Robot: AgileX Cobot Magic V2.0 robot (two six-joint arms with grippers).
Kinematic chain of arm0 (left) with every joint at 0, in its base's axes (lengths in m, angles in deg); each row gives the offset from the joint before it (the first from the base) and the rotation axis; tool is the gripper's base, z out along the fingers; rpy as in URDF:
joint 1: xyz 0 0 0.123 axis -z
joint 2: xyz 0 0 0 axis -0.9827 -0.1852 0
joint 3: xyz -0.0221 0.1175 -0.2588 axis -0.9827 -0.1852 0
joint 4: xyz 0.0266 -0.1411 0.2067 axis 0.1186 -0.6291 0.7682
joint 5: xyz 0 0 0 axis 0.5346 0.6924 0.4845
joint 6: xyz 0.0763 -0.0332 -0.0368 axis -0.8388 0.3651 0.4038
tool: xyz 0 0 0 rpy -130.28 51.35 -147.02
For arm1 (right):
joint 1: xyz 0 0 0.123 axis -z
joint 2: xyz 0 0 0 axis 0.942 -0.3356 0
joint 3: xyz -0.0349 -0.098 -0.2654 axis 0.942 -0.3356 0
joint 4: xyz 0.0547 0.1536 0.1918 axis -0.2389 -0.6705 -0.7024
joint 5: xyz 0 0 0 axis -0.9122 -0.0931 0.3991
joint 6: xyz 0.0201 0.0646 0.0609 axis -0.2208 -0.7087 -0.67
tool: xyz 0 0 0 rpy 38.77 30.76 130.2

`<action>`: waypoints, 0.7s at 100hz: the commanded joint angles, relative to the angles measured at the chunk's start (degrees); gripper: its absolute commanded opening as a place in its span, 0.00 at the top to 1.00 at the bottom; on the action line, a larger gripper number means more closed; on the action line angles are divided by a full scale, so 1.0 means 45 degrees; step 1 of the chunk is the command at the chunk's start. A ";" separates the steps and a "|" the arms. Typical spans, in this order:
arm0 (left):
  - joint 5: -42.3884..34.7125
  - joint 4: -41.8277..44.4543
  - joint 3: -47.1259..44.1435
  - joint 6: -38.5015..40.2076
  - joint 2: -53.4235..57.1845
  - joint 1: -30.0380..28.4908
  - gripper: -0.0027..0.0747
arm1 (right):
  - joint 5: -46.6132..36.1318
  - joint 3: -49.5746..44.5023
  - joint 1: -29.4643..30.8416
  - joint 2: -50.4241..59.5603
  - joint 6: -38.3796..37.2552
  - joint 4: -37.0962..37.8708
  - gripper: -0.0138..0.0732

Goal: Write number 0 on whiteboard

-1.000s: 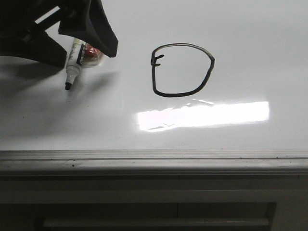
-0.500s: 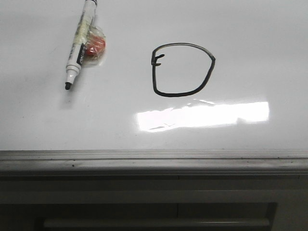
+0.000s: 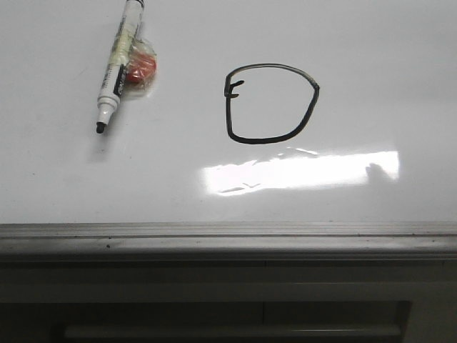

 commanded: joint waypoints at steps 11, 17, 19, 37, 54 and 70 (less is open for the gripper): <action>-0.0567 -0.0110 -0.0373 -0.0036 0.0271 -0.0024 0.99 | -0.0430 0.0195 0.0090 0.0598 -0.0137 0.0887 0.91; -0.0620 -0.0110 -0.0518 -0.0036 0.0271 -0.0024 0.99 | -0.0430 0.0195 0.0090 0.0629 -0.0137 0.0887 0.91; -0.0617 -0.0110 -0.0546 -0.0036 0.0271 -0.0024 0.99 | -0.0424 0.0195 0.0090 0.0629 -0.0137 0.0887 0.91; -0.0617 -0.0110 -0.0726 -0.0036 0.0271 -0.0024 0.99 | -0.0400 0.0195 0.0090 0.0629 -0.0137 0.0887 0.91; -0.0617 -0.0110 -0.0726 -0.0036 0.0271 -0.0024 0.99 | -0.0400 0.0195 0.0090 0.0629 -0.0137 0.0887 0.91; -0.0647 0.0004 -0.0840 -0.0036 0.0271 -0.0024 0.99 | -0.0400 0.0195 0.0090 0.0629 -0.0137 0.0887 0.91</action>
